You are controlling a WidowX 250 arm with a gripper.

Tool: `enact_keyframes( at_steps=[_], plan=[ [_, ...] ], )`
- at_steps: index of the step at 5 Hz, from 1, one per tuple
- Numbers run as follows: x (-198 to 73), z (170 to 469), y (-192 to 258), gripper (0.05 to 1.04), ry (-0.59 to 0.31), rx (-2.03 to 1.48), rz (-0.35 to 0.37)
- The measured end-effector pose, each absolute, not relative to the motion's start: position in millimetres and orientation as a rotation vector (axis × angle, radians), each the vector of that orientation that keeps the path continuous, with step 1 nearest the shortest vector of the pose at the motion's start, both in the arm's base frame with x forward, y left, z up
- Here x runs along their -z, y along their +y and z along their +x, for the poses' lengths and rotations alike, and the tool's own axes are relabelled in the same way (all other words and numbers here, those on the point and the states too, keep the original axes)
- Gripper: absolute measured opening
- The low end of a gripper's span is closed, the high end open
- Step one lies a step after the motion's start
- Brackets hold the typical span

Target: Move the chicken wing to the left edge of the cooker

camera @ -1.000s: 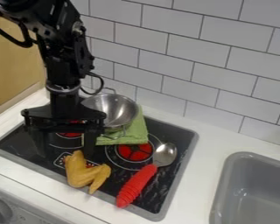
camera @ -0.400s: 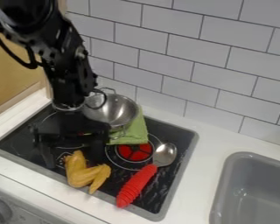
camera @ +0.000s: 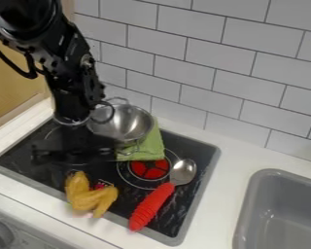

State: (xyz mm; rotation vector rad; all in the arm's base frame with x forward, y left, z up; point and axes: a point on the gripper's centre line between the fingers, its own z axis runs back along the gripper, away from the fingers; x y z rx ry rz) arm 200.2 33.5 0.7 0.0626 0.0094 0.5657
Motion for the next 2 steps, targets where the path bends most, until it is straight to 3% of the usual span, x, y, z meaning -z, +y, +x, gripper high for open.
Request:
enact_keyframes(
  at_steps=[2],
  plan=[
    [-16.2,191.0,40.6,0.458,0.056,-0.559,0.084]
  ],
)
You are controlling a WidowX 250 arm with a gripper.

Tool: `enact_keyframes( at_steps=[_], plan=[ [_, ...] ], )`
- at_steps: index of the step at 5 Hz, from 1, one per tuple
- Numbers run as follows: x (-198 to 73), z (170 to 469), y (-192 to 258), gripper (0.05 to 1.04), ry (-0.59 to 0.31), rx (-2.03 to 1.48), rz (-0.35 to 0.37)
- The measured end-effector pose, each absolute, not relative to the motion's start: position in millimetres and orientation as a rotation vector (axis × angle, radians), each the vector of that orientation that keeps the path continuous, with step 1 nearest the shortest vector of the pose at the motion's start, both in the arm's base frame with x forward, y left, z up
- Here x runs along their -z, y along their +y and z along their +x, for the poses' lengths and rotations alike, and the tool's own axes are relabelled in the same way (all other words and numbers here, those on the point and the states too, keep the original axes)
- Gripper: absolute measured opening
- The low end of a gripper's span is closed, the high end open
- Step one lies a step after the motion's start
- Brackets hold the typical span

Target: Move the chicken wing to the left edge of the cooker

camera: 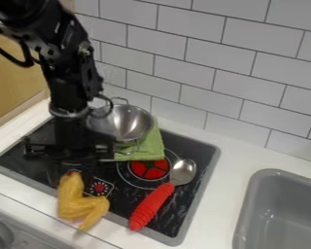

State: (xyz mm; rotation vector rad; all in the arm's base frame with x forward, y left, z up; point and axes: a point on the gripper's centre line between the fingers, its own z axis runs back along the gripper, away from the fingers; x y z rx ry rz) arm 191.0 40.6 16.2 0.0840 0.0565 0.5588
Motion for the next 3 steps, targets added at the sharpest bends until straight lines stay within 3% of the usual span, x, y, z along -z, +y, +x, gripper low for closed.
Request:
enact_keyframes(
  at_steps=[1,3],
  plan=[
    [-34.2,198.0,63.1,0.458,0.06,-0.601,0.113],
    [-39.5,216.5,104.7,0.457,0.102,-0.64,0.15]
  ],
)
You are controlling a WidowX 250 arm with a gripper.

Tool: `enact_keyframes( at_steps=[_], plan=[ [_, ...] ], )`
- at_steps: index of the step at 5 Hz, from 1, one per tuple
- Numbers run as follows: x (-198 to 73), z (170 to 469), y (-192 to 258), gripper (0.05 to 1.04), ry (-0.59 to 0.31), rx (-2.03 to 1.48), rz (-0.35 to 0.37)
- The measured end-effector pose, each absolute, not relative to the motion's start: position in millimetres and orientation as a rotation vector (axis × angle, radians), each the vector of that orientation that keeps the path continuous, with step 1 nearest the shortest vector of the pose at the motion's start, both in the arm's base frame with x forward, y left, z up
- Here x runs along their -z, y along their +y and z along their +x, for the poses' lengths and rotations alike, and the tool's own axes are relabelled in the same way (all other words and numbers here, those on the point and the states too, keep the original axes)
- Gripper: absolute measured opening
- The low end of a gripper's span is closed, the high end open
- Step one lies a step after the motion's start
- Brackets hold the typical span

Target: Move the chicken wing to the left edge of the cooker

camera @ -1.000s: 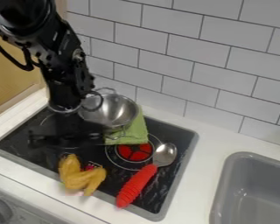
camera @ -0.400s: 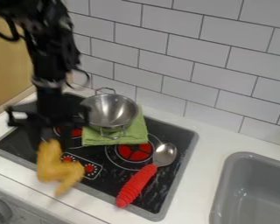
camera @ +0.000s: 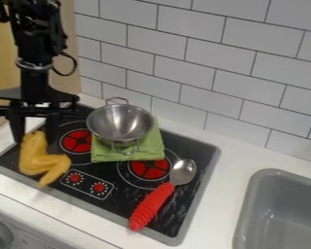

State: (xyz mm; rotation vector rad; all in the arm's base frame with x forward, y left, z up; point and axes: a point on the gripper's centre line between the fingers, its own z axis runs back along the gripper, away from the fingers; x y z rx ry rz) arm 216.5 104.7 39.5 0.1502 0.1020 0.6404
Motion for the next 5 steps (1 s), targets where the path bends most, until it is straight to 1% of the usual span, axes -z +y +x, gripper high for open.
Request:
enact_keyframes(
  at_steps=[1,2,3,4,5],
  plan=[
    [-37.2,230.4,131.9,0.457,0.135,-0.693,0.185],
    [-27.7,240.8,145.0,0.457,0.148,-0.712,0.213],
    [-19.1,252.7,150.4,0.457,0.14,-0.718,0.214],
    [-14.7,265.8,156.1,0.457,0.045,-0.723,0.21],
    [-6.5,260.2,163.2,0.457,0.008,-0.77,0.187]
  ],
)
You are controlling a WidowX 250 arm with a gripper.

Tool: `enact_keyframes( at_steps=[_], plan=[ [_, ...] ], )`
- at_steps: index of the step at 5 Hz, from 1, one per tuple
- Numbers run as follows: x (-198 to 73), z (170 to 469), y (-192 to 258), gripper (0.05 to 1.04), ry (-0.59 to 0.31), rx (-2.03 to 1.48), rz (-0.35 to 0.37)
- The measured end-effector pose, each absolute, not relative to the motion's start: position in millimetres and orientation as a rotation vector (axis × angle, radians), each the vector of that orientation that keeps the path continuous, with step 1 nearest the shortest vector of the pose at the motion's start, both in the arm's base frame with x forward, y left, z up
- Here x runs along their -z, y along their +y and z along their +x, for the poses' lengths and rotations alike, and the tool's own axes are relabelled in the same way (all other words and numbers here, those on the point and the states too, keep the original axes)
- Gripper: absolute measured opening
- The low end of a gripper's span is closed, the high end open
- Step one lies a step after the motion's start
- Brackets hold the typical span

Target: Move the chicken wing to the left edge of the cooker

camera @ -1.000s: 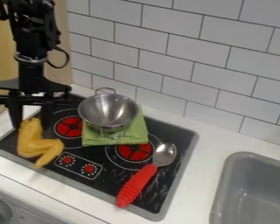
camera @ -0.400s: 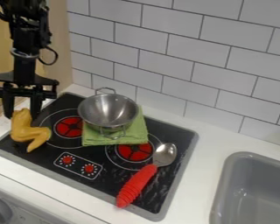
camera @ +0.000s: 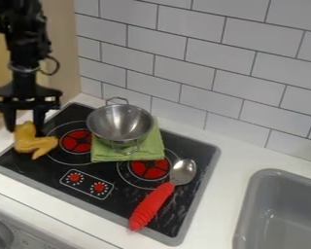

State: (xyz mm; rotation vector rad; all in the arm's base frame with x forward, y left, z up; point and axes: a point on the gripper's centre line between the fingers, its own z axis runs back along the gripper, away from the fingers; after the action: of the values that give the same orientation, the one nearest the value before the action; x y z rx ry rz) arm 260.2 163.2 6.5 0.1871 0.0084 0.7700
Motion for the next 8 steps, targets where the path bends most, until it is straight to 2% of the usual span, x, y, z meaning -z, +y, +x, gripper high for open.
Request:
enact_keyframes(
  at_steps=[1,2,3,4,5,6,7,8],
  plan=[
    [-4.2,261.1,164.3,0.497,-0.013,-0.775,0.174],
    [-3.6,262.0,161.1,0.801,-0.01,-0.755,0.15],
    [-12.3,259.2,158.5,1.016,0.001,-0.744,0.121],
    [-33.6,257.8,157.9,1.008,-0.013,-0.736,0.12],
    [-53.5,260.0,158.8,1.0,-0.013,-0.722,0.158],
    [-73.4,267.0,143.9,1.0,-0.051,-0.592,0.163],
    [-83.5,251.4,105.1,1.0,-0.037,-0.457,0.132],
    [-95.6,237.8,64.3,1.0,-0.069,-0.353,0.108]
  ],
)
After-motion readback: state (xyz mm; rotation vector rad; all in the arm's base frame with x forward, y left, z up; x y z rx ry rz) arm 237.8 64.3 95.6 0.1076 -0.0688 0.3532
